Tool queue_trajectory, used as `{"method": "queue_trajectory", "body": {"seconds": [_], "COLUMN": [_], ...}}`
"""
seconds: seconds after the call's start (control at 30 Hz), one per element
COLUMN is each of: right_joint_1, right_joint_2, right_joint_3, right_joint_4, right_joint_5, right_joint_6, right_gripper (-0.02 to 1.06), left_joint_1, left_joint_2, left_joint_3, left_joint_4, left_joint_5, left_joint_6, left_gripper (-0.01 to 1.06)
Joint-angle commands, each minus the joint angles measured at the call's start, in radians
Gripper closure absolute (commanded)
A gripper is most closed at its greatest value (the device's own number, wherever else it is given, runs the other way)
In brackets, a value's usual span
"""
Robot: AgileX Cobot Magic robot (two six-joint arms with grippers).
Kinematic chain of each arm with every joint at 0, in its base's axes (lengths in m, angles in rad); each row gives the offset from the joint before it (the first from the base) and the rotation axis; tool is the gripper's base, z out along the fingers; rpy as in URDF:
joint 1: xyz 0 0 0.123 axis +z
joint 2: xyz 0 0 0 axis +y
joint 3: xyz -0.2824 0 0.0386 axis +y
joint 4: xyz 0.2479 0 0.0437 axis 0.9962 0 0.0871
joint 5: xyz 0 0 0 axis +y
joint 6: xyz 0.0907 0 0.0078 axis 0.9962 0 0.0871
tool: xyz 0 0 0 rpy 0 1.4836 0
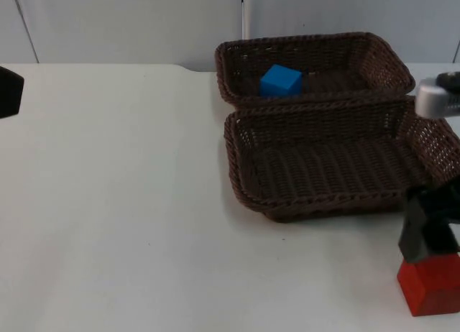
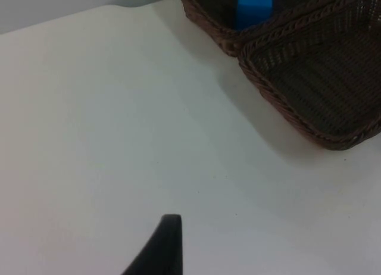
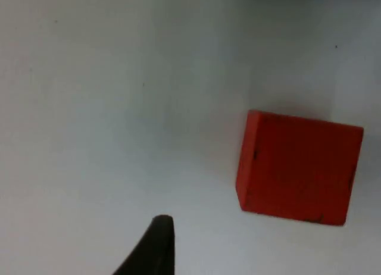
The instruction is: Pick up one cube with the left hand and place it into the upper basket. Pick up one cube with the right hand and place it into the lower basket.
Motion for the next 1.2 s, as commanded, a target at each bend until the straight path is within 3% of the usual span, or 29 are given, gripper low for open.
{"method": "queue_trajectory", "body": {"seconds": [0.0, 0.07, 0.13, 0.47, 1.0, 1.07, 1.13, 1.17], "right_joint_1": [0.006, 0.006, 0.006, 0.004, 0.004, 0.004, 0.004, 0.004], "right_joint_2": [0.045, 0.052, 0.094, 0.252, 0.335, 0.335, 0.335, 0.335], "right_joint_3": [-0.007, -0.007, -0.007, -0.007, -0.007, -0.007, -0.007, -0.007], "right_joint_4": [-0.087, -0.102, -0.161, -0.170, -0.179, -0.188, -0.188, -0.188], "right_joint_5": [-0.042, -0.046, -0.074, -0.266, -0.281, -0.276, -0.269, -0.269], "right_joint_6": [0.097, 0.129, 0.224, 0.298, 0.302, 0.316, 0.316, 0.316], "right_gripper": [0.00, 0.00, 0.00, 0.00, 0.10, 0.17, 0.34, 0.34], "left_joint_1": [-0.006, -0.006, -0.006, -0.006, -0.006, -0.006, -0.006, -0.006], "left_joint_2": [-0.007, -0.007, -0.007, -0.007, -0.007, -0.007, -0.007, -0.007], "left_joint_3": [0.005, 0.005, 0.005, 0.005, 0.005, 0.005, 0.005, 0.005], "left_joint_4": [-0.012, -0.014, -0.014, -0.014, -0.014, -0.014, -0.014, -0.014], "left_joint_5": [-0.015, -0.015, -0.015, -0.015, -0.015, -0.015, -0.015, -0.015], "left_joint_6": [-0.007, -0.007, -0.007, -0.007, -0.007, -0.007, -0.007, -0.007], "left_gripper": [0.00, 0.00, 0.00, 0.00, 0.00, 0.00, 0.00, 0.00]}}
